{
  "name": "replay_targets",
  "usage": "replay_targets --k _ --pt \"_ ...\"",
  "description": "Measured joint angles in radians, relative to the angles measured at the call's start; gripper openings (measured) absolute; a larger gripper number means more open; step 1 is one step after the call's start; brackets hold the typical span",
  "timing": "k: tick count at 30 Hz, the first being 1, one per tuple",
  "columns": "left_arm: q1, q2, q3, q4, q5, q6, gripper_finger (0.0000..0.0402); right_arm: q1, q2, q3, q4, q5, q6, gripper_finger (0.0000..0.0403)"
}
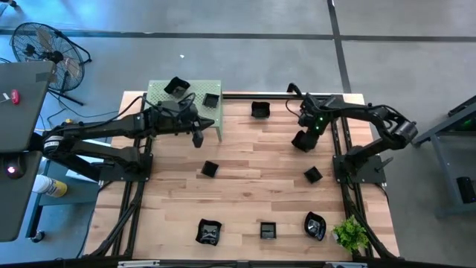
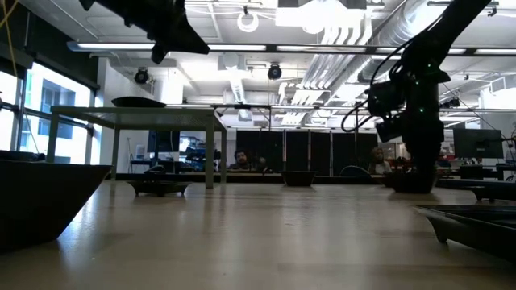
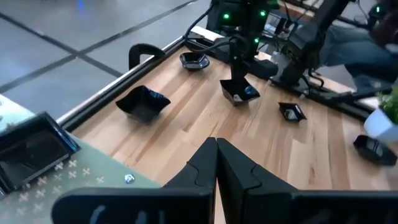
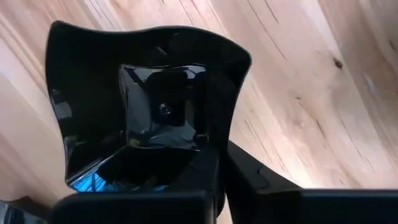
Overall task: Pick & Place Mini shaped plates
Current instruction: Stack the black distorted square plate on top of the black distorted square plate on the shelf
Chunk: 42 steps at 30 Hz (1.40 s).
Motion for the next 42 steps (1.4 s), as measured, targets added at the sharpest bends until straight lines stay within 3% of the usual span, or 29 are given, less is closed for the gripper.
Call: replay_targets --k 8,13,20,25,28,36,42 --pt "0.000 0.000 0.000 -0.001 -0.021 -0.131 0.0004 0.086 -0.039 0.147 -0.082 0.028 0.119 0.0005" --pt "0.000 0.012 0.010 -0.024 -0.023 -0.235 0.0046 0.230 -0.070 0.309 -0.091 0.110 0.229 0.0006" --pt "-0.006 0.102 0.138 -0.059 -0.035 -0.204 0.0123 0.475 -0.035 0.549 -0.081 0.372 0.355 0.0004" --pt "-0.038 0.206 0.250 -0.082 -0.106 -0.114 0.0134 0.609 0.028 0.708 -0.056 0.609 0.372 0.0002" --pt "-0.063 0.253 0.299 -0.090 -0.172 -0.065 0.0134 0.660 0.068 0.776 -0.026 0.690 0.359 0.0003" --pt "-0.134 0.318 0.388 -0.080 -0.357 0.079 0.0134 0.726 0.140 0.867 0.096 0.737 0.266 0.0002" --pt "-0.160 0.319 0.390 -0.080 -0.436 0.126 0.0132 0.734 0.144 0.873 0.145 0.729 0.241 0.0001"
